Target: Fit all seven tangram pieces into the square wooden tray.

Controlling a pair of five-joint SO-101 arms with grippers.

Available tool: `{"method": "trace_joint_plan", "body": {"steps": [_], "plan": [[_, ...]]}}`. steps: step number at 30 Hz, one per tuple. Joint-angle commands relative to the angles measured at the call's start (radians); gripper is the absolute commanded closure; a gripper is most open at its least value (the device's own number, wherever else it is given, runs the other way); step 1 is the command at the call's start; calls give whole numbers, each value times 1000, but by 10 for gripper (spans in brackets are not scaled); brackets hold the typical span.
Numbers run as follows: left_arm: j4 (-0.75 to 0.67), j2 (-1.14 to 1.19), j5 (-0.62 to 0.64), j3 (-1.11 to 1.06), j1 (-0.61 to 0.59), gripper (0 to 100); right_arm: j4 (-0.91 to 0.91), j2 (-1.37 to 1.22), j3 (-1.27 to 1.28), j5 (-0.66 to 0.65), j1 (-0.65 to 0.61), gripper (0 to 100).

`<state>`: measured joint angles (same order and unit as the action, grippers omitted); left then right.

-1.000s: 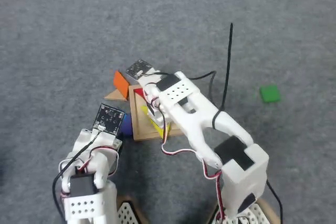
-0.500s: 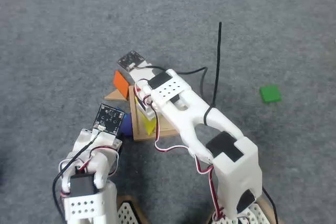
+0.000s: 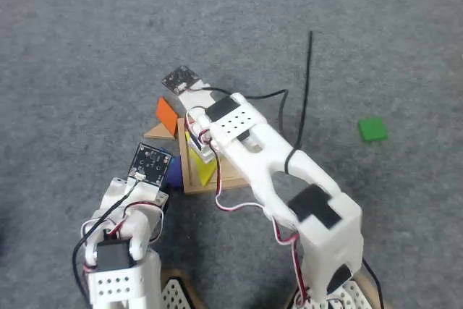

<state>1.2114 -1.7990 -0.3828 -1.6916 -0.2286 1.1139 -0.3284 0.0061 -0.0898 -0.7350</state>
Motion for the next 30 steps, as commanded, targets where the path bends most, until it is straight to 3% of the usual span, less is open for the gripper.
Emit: {"method": "trace_joint_plan", "body": {"steps": [1, 8, 20, 30], "plan": [[2, -17, -8, 8, -6, 793, -15, 96, 48, 12, -27, 805], [2, -17, -8, 8, -6, 793, -96, 45, 143, 6, -104, 805], [5, -17, -8, 8, -6, 793, -50, -143, -97, 5, -81, 805], [5, -17, -8, 8, -6, 793, -8, 31, -11, 12, -28, 807]]}}
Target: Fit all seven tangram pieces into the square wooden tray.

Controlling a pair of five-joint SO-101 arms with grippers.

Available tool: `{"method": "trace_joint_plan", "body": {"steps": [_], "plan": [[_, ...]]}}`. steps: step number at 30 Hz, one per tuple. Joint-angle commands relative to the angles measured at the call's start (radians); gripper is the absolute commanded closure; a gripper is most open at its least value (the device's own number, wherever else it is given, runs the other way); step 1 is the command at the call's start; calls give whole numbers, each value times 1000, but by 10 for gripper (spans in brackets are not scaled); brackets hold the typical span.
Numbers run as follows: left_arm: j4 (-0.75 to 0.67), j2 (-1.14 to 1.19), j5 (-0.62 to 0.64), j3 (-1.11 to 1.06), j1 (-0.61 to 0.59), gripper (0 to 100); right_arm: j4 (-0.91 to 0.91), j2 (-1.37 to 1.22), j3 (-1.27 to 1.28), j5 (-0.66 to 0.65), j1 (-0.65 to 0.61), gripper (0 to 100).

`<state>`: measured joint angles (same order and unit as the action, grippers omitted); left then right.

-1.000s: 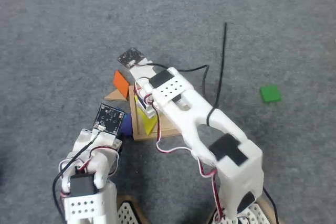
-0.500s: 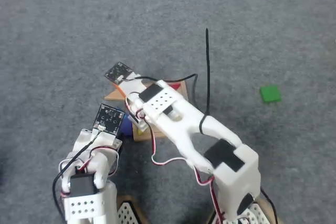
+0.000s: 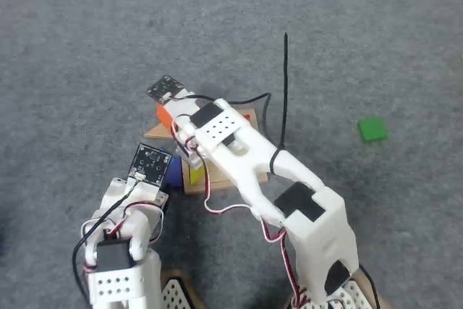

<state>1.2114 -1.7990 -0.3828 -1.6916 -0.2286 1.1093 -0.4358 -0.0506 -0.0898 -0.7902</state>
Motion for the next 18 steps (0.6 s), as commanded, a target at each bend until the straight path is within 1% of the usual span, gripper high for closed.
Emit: {"method": "trace_joint_plan", "body": {"steps": [1, 6, 9, 13, 15, 18], "plan": [[5, -17, -8, 8, -6, 793, -15, 185, 89, 12, 27, 807], [5, -17, -8, 8, -6, 793, -104, 453, 339, 6, 44, 808], [5, -17, -8, 8, -6, 793, -143, 549, 479, -12, 73, 805], [5, -17, -8, 8, -6, 793, -165, 492, 534, -40, 171, 805], [5, -17, -8, 8, -6, 793, -163, 417, 505, -41, 216, 805], [6, -17, -8, 8, -6, 793, -150, 289, 451, -84, 249, 805]]}}
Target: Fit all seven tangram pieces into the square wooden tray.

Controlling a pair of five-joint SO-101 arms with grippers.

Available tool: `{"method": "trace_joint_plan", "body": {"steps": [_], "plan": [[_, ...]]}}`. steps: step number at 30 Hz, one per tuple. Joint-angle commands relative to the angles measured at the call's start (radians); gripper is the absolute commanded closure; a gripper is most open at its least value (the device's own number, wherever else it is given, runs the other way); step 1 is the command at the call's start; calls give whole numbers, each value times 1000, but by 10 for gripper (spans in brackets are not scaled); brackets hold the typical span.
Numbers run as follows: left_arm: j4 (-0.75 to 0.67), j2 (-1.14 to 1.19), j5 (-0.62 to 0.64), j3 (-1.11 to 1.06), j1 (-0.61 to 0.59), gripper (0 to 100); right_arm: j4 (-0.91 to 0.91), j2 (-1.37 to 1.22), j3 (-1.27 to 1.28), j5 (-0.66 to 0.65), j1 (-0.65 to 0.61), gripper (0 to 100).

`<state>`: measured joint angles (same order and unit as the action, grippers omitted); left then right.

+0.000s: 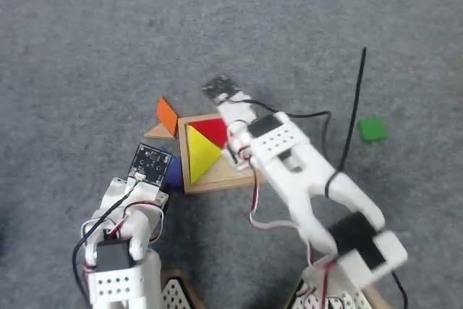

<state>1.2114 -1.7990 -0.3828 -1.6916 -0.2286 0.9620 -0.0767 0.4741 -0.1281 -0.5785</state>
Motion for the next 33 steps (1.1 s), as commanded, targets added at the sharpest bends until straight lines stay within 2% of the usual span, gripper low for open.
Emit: {"method": "trace_joint_plan", "body": {"steps": [1, 5, 10, 21, 25, 29, 33], "plan": [[6, -17, -8, 8, -6, 793, 19, -105, -97, -51, 44, 805], [6, -17, -8, 8, -6, 793, 125, -191, -158, -54, 85, 807], [5, -17, -8, 8, -6, 793, 162, -176, -106, -68, 156, 808], [3, -17, -8, 8, -6, 793, 160, 142, 157, -141, 225, 808], [3, -15, -8, 8, -6, 793, 160, 265, 176, -137, 209, 805], [3, -15, -8, 8, -6, 793, 165, 377, 167, -133, 142, 805], [3, -15, -8, 8, -6, 793, 160, 343, 164, -118, 53, 805]]}}
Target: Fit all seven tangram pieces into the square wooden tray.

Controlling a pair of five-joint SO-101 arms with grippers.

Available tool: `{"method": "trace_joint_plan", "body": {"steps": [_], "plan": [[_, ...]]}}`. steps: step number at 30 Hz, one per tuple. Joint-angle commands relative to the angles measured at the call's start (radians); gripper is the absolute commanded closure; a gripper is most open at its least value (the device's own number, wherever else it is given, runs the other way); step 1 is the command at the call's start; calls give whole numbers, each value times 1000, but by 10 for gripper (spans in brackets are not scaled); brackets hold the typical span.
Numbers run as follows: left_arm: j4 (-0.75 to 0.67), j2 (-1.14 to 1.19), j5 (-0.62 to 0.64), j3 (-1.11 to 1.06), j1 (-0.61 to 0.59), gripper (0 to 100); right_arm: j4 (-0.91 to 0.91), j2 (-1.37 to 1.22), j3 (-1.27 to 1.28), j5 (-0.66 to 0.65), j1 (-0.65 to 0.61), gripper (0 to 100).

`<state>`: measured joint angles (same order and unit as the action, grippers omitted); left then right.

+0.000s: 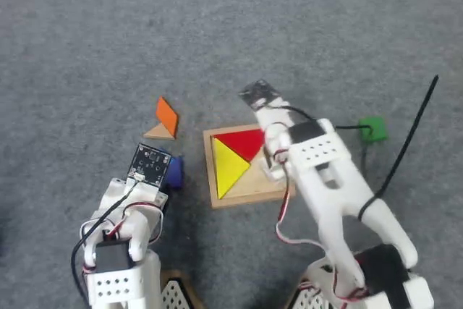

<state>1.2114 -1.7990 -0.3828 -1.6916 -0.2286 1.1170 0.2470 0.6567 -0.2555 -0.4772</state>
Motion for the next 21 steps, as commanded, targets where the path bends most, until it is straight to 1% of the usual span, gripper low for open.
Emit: {"method": "trace_joint_plan", "body": {"steps": [1, 10, 17, 21], "plan": [[3, -15, -8, 8, -6, 793, 4, -4, -26, 23, -61, 805], [3, -15, -8, 8, -6, 793, -27, -274, -157, 69, -134, 805], [3, -15, -8, 8, -6, 793, -42, -415, -267, 80, -134, 805], [3, -15, -8, 8, -6, 793, -93, -455, -315, 80, -134, 805]]}}
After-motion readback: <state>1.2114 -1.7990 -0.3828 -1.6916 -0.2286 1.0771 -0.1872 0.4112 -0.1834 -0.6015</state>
